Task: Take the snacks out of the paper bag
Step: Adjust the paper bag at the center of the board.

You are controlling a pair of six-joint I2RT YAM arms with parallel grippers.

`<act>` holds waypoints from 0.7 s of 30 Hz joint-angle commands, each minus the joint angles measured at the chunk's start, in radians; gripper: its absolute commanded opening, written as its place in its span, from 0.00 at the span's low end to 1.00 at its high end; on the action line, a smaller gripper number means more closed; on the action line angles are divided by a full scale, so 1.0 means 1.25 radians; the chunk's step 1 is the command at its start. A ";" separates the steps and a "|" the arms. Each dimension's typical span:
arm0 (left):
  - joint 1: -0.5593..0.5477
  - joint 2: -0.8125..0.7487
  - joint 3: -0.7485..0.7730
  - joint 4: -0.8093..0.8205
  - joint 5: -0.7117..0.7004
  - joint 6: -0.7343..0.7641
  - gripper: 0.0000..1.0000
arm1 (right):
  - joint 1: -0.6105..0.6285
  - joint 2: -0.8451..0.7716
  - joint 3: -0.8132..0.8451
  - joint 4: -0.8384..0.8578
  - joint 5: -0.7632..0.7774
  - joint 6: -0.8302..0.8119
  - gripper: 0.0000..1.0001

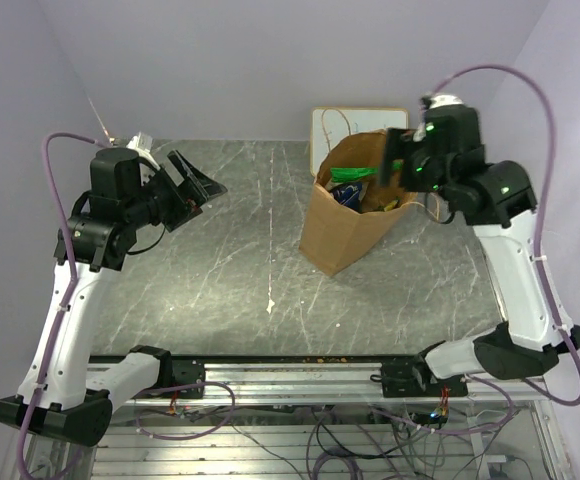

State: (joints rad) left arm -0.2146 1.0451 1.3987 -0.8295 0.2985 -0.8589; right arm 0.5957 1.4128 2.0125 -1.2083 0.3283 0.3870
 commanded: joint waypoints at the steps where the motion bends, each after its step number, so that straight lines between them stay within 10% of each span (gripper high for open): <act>1: -0.006 -0.009 0.001 0.043 0.030 -0.031 0.95 | -0.210 -0.018 -0.045 0.027 -0.038 -0.065 0.81; 11: -0.010 -0.026 -0.026 0.048 0.032 -0.057 0.95 | -0.527 -0.032 -0.215 0.126 -0.307 0.031 0.86; 21: -0.013 0.000 -0.020 0.054 0.046 -0.055 0.95 | -0.608 -0.116 -0.515 0.378 -0.776 0.223 0.70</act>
State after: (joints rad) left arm -0.2199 1.0336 1.3674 -0.7998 0.3241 -0.9249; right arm -0.1570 1.3300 1.4559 -0.9119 -0.3508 0.5331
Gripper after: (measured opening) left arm 0.948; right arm 0.734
